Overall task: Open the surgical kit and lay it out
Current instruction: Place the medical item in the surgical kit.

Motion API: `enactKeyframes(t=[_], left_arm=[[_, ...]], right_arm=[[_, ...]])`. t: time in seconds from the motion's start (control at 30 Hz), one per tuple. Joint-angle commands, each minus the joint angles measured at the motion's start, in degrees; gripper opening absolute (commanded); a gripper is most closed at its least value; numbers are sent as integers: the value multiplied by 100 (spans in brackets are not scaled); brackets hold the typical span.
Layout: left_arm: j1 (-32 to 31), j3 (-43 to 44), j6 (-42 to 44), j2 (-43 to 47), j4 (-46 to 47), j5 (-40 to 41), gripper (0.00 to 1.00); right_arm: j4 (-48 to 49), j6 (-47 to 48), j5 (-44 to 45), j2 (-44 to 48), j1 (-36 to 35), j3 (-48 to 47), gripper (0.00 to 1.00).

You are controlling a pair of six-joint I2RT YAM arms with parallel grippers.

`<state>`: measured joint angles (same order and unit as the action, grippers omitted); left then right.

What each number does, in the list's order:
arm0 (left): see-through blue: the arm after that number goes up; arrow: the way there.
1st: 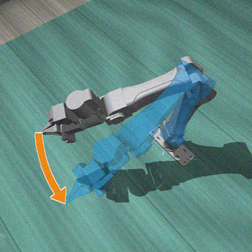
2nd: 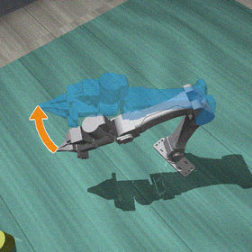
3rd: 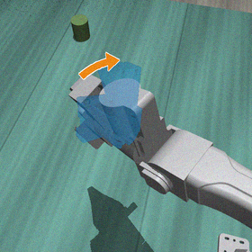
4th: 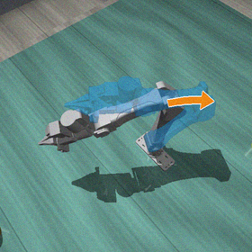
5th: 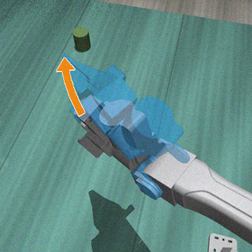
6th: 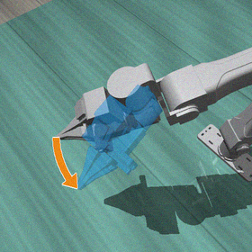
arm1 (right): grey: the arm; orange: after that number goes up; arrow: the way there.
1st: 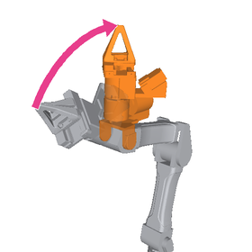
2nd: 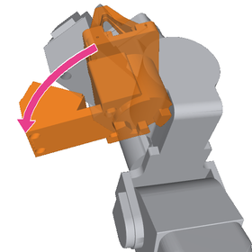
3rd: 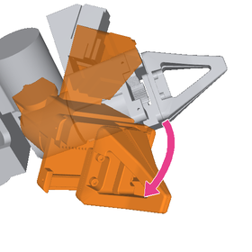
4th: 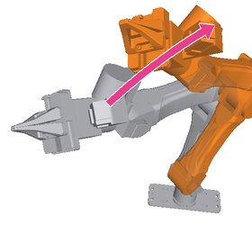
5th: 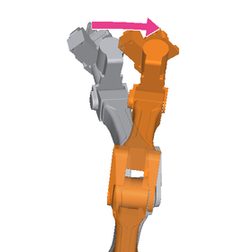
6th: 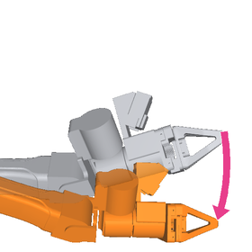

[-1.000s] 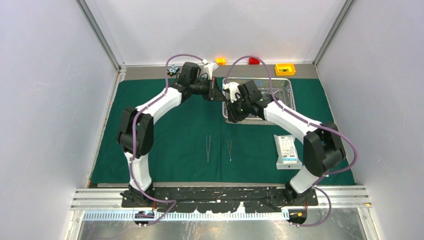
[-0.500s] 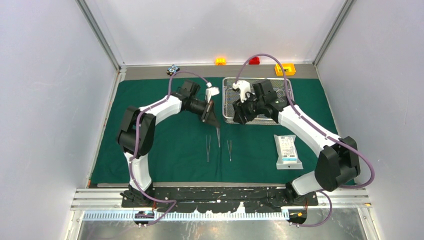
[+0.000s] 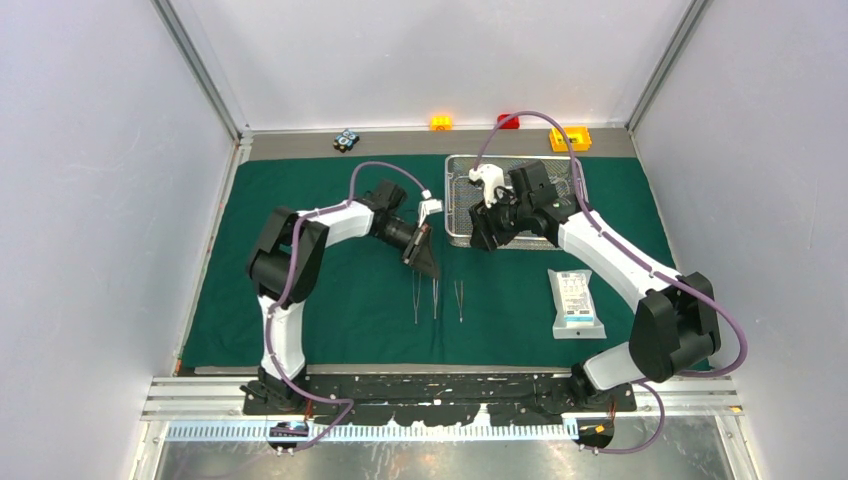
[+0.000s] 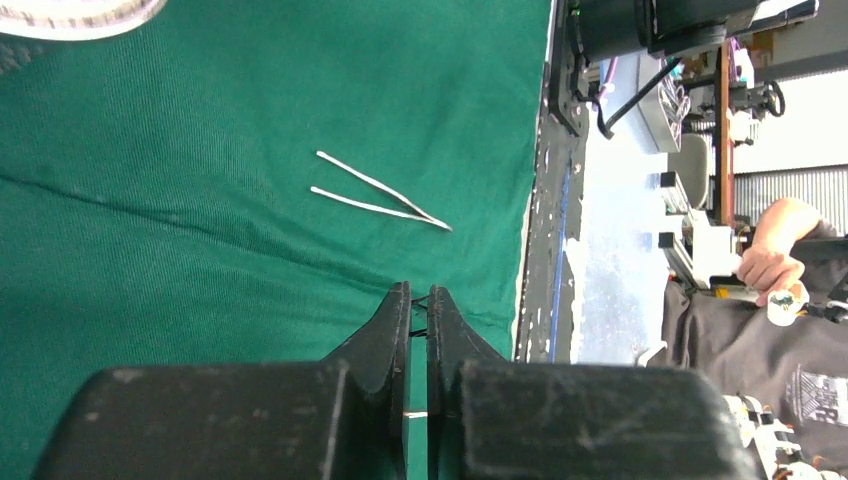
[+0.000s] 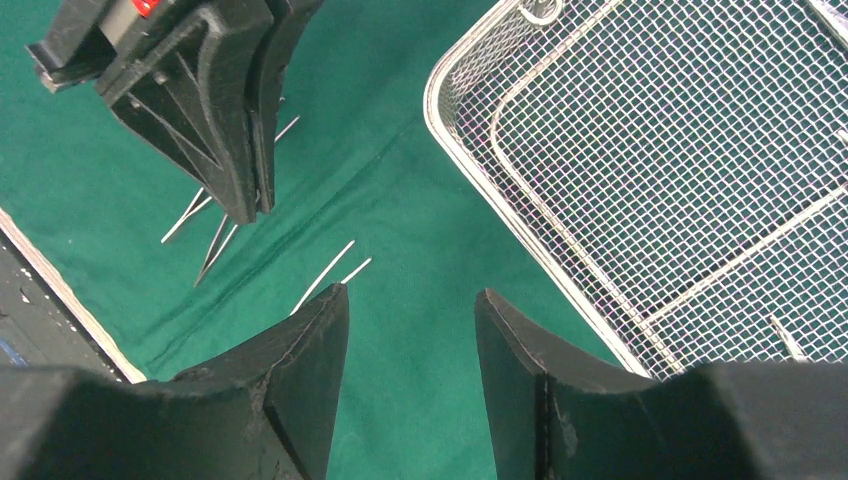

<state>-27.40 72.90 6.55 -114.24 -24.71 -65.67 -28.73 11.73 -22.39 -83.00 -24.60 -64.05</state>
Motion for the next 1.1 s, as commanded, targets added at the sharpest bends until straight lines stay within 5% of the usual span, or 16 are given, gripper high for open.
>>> enactKeyframes(t=[0.0, 0.7, 1.07], left_arm=[[-46, 264, 429, -253, -400, -267, 0], [-12, 642, 630, -740, -754, -122, 5], [75, 657, 729, -871, -824, 23, 18]], right_arm=[[198, 67, -84, 117, 47, 24, 54], [190, 55, -147, 109, 94, 88, 54], [184, 55, -203, 75, 100, 77, 54]])
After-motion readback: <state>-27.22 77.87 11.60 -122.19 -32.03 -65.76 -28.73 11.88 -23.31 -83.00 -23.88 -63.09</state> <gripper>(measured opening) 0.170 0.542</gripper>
